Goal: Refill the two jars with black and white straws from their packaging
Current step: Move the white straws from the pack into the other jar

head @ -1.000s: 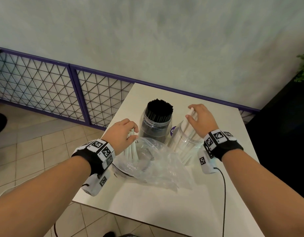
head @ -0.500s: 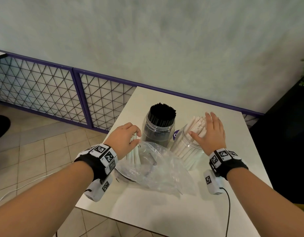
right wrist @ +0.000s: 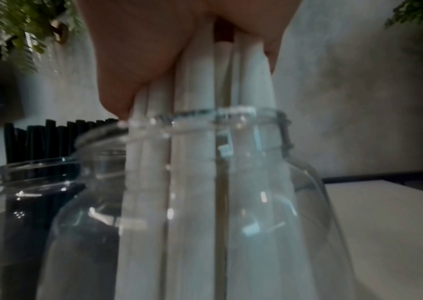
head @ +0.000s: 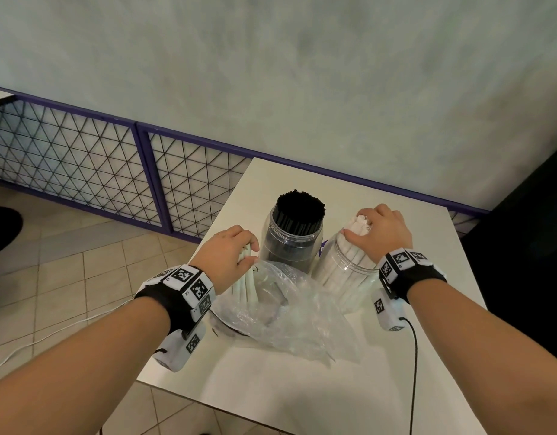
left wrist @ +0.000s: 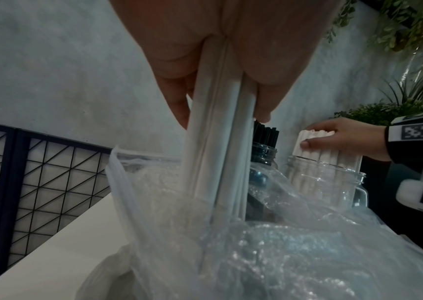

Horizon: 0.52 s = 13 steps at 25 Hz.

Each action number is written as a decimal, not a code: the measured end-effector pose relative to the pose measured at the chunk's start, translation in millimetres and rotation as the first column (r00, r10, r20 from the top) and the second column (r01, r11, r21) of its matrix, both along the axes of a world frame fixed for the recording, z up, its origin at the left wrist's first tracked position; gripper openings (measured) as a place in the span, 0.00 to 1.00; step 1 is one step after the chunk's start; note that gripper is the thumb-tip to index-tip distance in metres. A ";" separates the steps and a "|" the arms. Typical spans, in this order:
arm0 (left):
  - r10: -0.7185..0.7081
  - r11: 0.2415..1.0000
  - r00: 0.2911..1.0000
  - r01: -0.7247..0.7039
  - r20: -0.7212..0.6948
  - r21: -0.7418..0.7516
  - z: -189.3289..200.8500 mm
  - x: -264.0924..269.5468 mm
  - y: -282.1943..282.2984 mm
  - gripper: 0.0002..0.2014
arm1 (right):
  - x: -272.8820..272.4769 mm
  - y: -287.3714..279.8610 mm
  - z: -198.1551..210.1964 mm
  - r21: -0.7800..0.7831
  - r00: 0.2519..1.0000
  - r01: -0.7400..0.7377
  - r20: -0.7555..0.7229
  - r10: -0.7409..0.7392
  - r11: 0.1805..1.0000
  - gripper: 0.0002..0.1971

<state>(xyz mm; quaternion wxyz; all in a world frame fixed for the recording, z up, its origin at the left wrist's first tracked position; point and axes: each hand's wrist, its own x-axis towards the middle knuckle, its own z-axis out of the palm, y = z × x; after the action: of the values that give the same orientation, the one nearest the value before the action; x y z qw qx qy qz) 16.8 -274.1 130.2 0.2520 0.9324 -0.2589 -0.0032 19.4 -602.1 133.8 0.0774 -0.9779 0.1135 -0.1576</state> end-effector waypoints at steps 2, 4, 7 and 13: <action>0.004 1.000 1.000 -0.004 -0.003 0.000 0.3 0.4 0.4 0.08 | 1.2 -3.2 1.3 -0.021 0.998 -0.033 0.051 0.034 0.999 0.25; 0.007 1.000 1.000 -0.007 -0.003 -0.001 0.5 1.0 0.6 0.09 | 2.2 -4.3 0.5 -0.046 0.999 -0.010 -0.043 0.008 0.999 0.25; 0.007 1.000 1.000 -0.007 -0.005 0.003 0.6 2.1 0.9 0.09 | 3.0 -3.6 -2.7 0.054 1.000 0.006 -0.016 -0.005 0.999 0.22; 0.005 1.000 1.000 -0.005 -0.005 0.003 -0.6 2.0 1.5 0.09 | 2.9 -1.0 -3.7 -0.116 0.994 -0.014 -0.113 0.001 0.993 0.28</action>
<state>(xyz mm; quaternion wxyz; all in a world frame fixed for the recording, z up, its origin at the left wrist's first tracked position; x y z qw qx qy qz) 18.8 -272.7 129.6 0.2513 0.9335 -0.2559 -0.0054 22.2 -603.1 130.2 0.0141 -0.9885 0.1045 -0.1083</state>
